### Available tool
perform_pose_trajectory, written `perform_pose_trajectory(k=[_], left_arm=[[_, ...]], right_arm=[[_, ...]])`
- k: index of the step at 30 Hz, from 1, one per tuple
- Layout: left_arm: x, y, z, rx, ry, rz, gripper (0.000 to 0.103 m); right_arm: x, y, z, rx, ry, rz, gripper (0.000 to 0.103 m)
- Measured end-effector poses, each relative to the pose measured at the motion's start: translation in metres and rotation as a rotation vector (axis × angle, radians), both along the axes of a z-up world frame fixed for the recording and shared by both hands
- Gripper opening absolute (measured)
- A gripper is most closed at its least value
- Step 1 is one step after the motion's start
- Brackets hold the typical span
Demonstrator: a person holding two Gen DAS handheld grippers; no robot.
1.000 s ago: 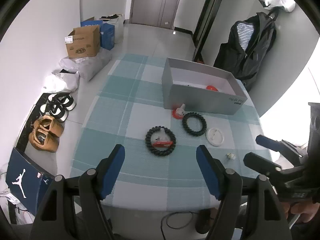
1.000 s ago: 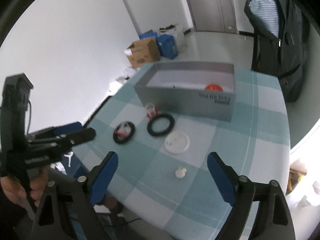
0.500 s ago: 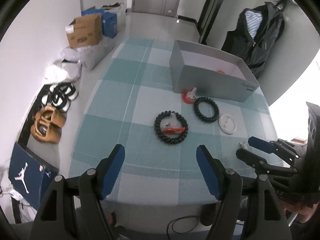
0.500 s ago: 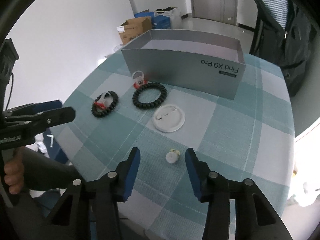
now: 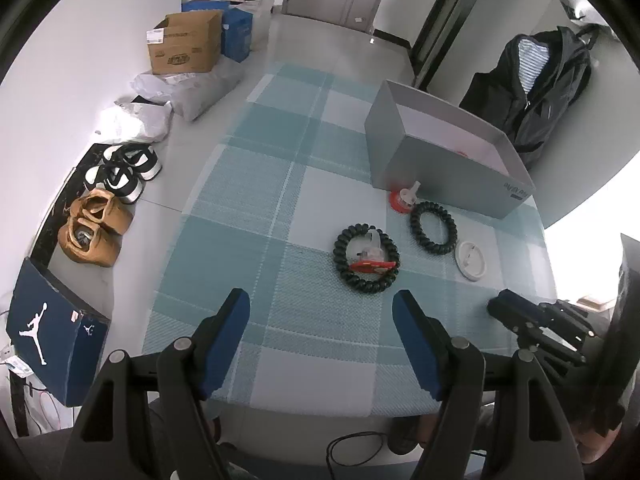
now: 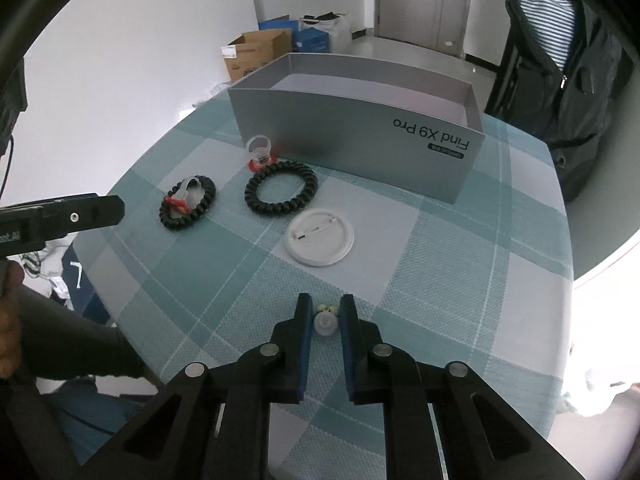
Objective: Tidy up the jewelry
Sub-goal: 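Lower the right gripper onto the small white figure and close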
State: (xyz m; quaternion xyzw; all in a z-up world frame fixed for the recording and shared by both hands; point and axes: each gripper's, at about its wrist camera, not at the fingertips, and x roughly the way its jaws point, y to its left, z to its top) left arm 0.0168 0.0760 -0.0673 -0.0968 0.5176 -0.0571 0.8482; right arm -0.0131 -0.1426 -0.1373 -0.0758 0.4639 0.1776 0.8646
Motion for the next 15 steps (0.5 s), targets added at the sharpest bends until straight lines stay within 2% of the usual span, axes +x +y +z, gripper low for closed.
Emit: perform_pose_trajectory(k=[11, 15], left_arm=[[0.017, -0.003, -0.012, -0.019, 0.033, -0.008, 0.070], [0.023, -0.004, -0.015, -0.066, 0.057, -0.035, 0.070]], right_arm=[[-0.002, -0.015, 0.019, 0.084, -0.043, -0.046, 0.012], [0.001, -0.019, 0.022, 0.108, -0.045, -0.060, 0.012]])
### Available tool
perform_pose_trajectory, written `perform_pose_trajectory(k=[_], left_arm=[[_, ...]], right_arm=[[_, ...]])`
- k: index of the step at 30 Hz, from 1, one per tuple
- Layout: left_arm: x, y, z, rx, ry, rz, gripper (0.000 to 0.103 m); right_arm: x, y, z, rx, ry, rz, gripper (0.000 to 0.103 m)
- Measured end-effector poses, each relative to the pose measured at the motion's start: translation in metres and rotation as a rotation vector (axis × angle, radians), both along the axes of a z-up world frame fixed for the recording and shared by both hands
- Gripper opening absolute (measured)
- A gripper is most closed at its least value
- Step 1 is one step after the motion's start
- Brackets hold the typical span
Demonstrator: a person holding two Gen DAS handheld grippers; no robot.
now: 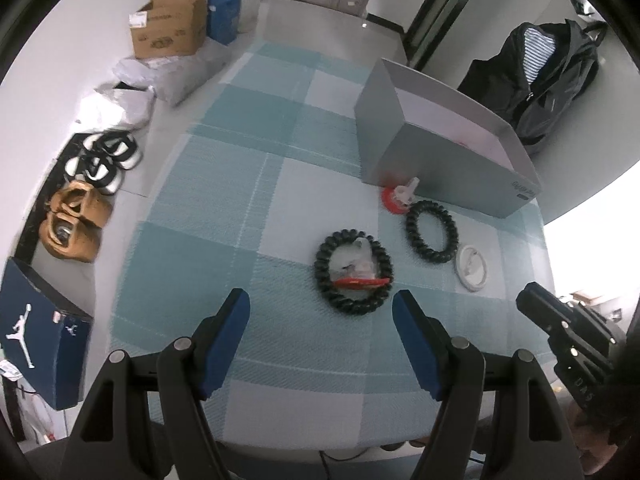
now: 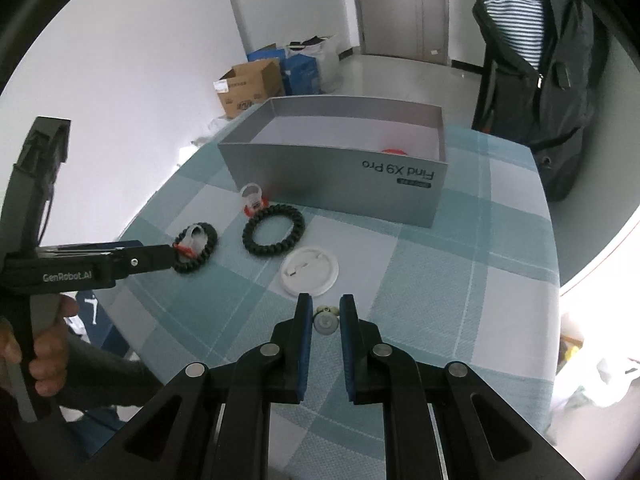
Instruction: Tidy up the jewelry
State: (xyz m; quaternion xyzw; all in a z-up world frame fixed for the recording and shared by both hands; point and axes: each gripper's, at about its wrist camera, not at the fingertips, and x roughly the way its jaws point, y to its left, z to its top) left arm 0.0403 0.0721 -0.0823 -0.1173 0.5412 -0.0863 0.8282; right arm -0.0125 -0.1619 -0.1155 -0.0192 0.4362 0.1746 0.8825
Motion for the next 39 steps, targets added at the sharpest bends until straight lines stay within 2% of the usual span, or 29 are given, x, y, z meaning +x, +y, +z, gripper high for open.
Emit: perform_pose_trajectory(k=[3, 7, 16, 20, 23, 25, 28, 31, 35, 39], left_arm=[[0.002, -0.005, 0.000, -0.003, 0.003, -0.015, 0.070], [0.006, -0.020, -0.003, 0.038, 0.011, -0.053, 0.070], [0.006, -0.039, -0.006, 0.216, -0.038, -0.118, 0.070], [0.007, -0.040, -0.006, 0.239, -0.049, -0.129, 0.069], [0.006, -0.043, -0.006, 0.281, -0.067, -0.149, 0.061], [0.004, -0.044, -0.005, 0.275, -0.079, -0.167, 0.048], [0.004, -0.047, -0.004, 0.283, -0.095, -0.193, 0.041], [0.005, -0.048, -0.003, 0.279, -0.092, -0.206, 0.038], [0.005, -0.050, 0.004, 0.231, -0.101, -0.211, 0.038], [0.000, -0.049, 0.020, 0.214, -0.168, -0.211, 0.038]], right_arm=[[0.002, -0.003, 0.001, 0.020, 0.006, -0.008, 0.012], [0.003, -0.003, 0.006, 0.041, 0.000, -0.006, 0.012], [0.006, -0.003, 0.007, 0.059, -0.002, 0.003, 0.012], [0.009, -0.006, 0.005, 0.068, 0.008, -0.006, 0.012], [0.011, -0.007, 0.004, 0.082, 0.020, -0.005, 0.012], [0.011, -0.007, 0.004, 0.088, 0.023, -0.003, 0.012], [0.012, -0.006, 0.004, 0.091, 0.022, 0.000, 0.012], [0.015, -0.006, 0.003, 0.109, 0.033, 0.000, 0.012], [0.017, -0.005, 0.006, 0.120, 0.028, -0.001, 0.012], [0.017, -0.004, 0.009, 0.141, 0.025, 0.003, 0.012]])
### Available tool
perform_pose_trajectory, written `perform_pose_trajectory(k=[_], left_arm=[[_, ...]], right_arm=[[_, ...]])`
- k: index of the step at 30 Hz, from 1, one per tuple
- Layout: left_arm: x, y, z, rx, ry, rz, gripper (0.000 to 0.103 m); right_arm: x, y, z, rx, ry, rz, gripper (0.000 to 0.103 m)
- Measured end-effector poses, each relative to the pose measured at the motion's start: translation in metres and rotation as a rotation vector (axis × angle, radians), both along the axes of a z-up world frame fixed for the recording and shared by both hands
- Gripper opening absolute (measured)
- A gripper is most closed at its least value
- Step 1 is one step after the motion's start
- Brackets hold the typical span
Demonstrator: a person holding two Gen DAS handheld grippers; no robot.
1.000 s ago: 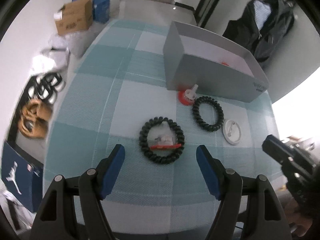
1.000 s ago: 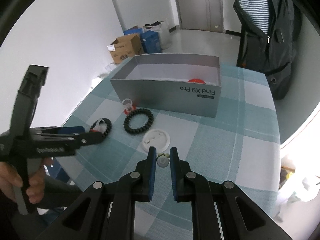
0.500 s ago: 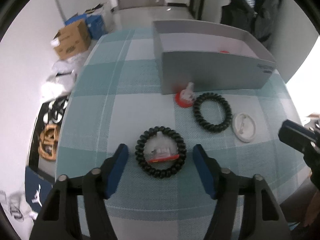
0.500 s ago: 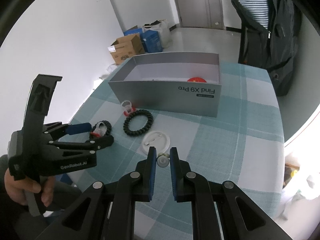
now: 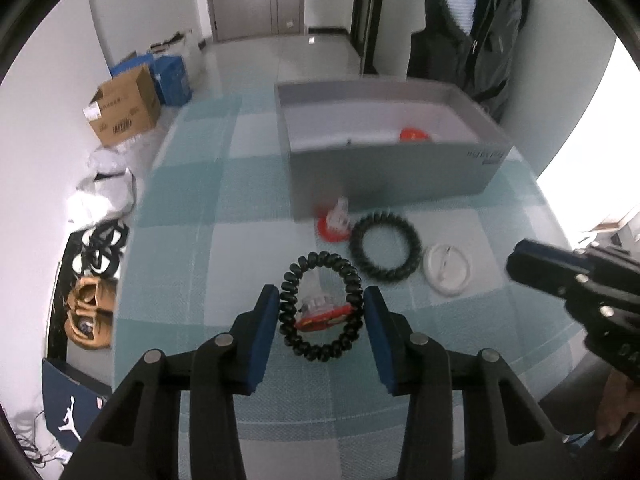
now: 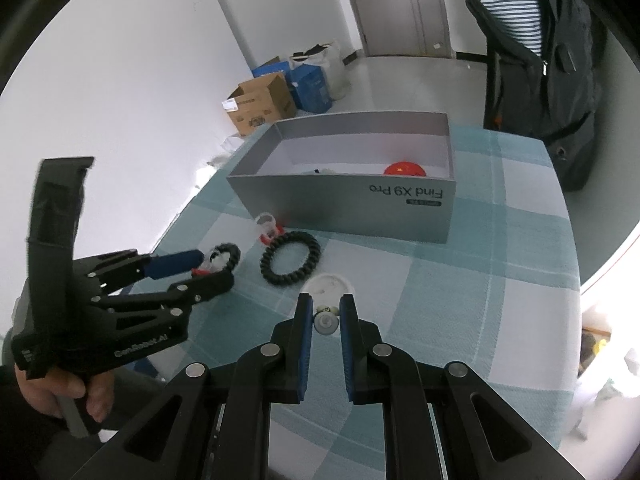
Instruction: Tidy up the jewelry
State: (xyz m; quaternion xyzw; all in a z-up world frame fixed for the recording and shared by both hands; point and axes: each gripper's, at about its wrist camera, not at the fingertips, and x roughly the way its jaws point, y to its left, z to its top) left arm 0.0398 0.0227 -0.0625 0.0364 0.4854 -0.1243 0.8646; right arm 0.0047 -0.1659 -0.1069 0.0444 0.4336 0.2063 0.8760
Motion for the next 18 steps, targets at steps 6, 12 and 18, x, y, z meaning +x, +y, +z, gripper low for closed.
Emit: perform_pose_trajectory(k=[6, 12, 18], left_arm=[[0.001, 0.010, 0.013, -0.122, -0.018, 0.021, 0.038], [-0.001, 0.009, 0.029, -0.153, -0.064, 0.029, 0.038], [0.007, 0.013, 0.040, -0.248, -0.052, 0.018, 0.038]], right_arm=[[0.001, 0.000, 0.007, 0.055, 0.001, -0.003, 0.012], [0.004, 0.001, 0.018, 0.101, -0.006, -0.002, 0.012], [0.011, 0.001, 0.039, 0.162, -0.035, -0.009, 0.012]])
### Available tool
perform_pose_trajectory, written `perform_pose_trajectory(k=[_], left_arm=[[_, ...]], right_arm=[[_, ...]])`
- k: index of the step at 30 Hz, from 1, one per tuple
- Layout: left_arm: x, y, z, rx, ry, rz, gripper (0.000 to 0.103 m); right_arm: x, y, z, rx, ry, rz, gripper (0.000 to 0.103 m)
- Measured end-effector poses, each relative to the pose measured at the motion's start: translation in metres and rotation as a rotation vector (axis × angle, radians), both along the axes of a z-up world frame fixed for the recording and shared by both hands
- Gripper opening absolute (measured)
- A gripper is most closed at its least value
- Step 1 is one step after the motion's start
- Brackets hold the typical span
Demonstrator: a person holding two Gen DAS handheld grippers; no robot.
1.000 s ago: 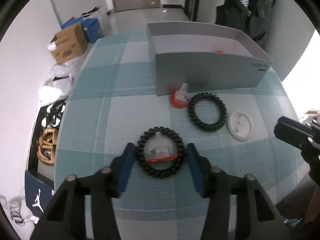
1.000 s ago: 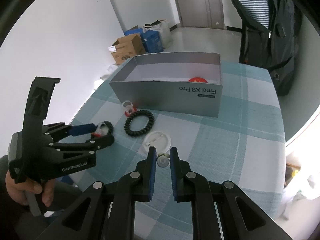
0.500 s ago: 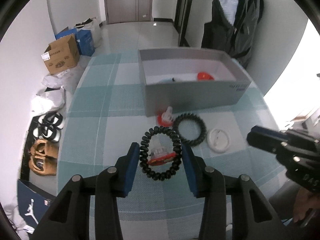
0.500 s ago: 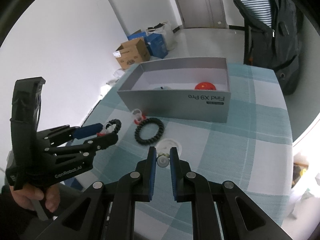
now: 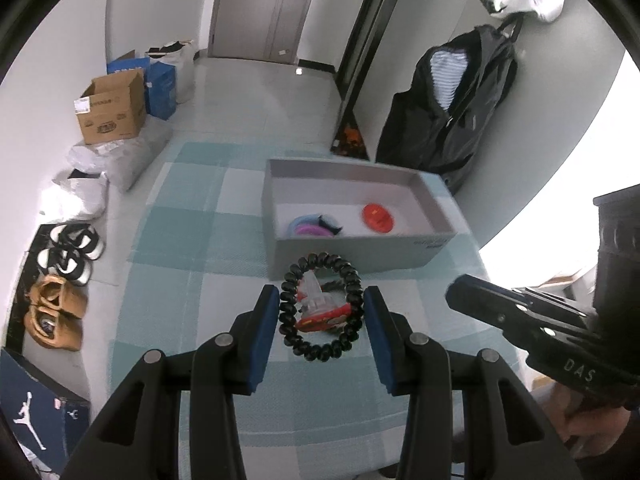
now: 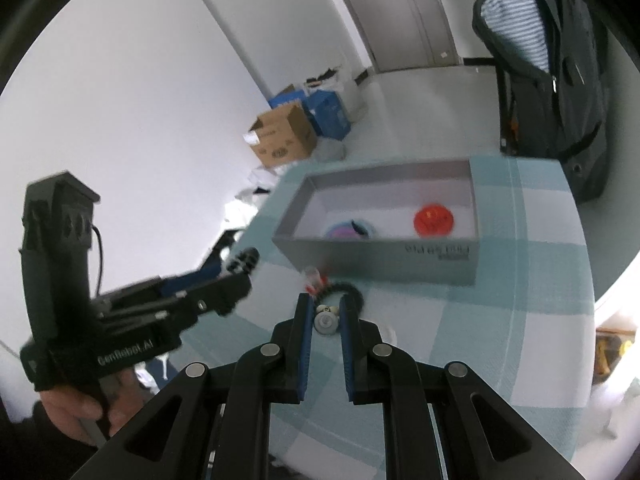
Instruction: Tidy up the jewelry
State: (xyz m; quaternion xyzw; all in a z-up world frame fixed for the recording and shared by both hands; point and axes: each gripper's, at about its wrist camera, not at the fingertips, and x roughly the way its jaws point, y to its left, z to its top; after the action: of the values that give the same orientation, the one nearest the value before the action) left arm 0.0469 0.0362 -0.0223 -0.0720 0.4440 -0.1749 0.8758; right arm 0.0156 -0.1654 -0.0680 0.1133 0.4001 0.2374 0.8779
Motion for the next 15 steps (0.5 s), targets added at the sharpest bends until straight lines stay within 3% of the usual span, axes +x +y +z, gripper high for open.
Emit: perform_pose_trajectory(k=[4, 9, 11, 15], left_arm=[[0.008, -0.002, -0.012, -0.013, 0.053, -0.012, 0.038], [0.019, -0.001, -0.052, -0.035, 0.225, -0.044, 0.038], [0.021, 0.000, -0.067, -0.001, 0.296, -0.034, 0.038], [0.016, -0.008, -0.063, 0.097, 0.284, -0.058, 0.041]], right_arm=[[0.008, -0.002, 0.005, 0.013, -0.001, -0.026, 0.012], [0.013, -0.003, -0.004, -0.021, 0.029, -0.033, 0.012], [0.013, -0.004, -0.008, -0.028, 0.042, -0.033, 0.012], [0.012, -0.006, -0.011, -0.032, 0.051, -0.029, 0.013]])
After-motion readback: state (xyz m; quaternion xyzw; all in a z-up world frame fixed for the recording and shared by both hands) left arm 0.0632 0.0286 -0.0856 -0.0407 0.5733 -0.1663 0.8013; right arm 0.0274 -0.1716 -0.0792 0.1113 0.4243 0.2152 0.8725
